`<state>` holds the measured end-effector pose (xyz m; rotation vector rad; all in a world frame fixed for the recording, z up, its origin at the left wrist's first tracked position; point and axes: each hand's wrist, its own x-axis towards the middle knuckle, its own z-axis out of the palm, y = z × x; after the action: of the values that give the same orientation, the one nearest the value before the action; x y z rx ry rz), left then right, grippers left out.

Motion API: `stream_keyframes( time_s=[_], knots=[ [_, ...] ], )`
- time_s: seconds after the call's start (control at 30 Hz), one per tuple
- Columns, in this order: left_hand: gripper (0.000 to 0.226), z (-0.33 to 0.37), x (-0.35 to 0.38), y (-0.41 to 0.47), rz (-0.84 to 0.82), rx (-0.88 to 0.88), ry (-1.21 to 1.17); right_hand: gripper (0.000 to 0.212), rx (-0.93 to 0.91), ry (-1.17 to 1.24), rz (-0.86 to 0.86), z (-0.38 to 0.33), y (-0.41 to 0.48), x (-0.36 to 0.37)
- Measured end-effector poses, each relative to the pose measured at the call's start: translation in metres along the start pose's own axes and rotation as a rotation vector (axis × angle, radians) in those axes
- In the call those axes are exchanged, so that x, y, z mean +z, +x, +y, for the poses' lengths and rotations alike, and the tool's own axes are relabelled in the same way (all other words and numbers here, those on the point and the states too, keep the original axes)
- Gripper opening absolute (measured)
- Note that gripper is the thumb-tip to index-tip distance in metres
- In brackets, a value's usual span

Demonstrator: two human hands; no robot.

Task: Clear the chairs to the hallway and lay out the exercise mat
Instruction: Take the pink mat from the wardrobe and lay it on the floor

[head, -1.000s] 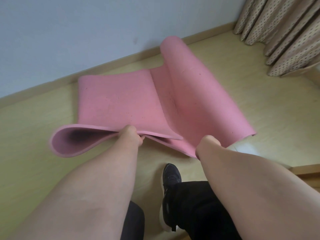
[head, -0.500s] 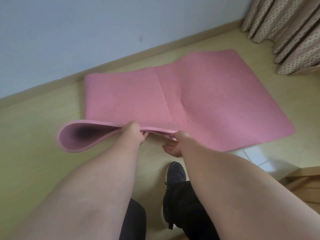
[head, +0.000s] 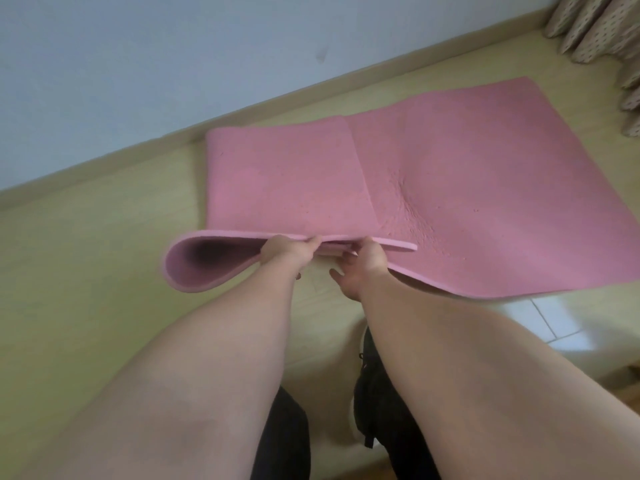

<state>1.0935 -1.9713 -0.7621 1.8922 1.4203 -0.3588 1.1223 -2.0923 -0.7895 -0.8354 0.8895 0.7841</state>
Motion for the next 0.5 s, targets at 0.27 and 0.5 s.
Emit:
stream_keyframes(
  time_s=[0.27, 0.5],
  knots=[
    [0.071, -0.029, 0.002, 0.007, 0.360, 0.667, 0.636, 0.054, -0.023, -0.039, 0.055, 0.009, -0.006, 0.006],
    [0.050, -0.040, 0.006, 0.030, 0.278, 0.413, 0.628, 0.082, -0.025, -0.136, 0.101, 0.016, -0.007, 0.007]
  ],
)
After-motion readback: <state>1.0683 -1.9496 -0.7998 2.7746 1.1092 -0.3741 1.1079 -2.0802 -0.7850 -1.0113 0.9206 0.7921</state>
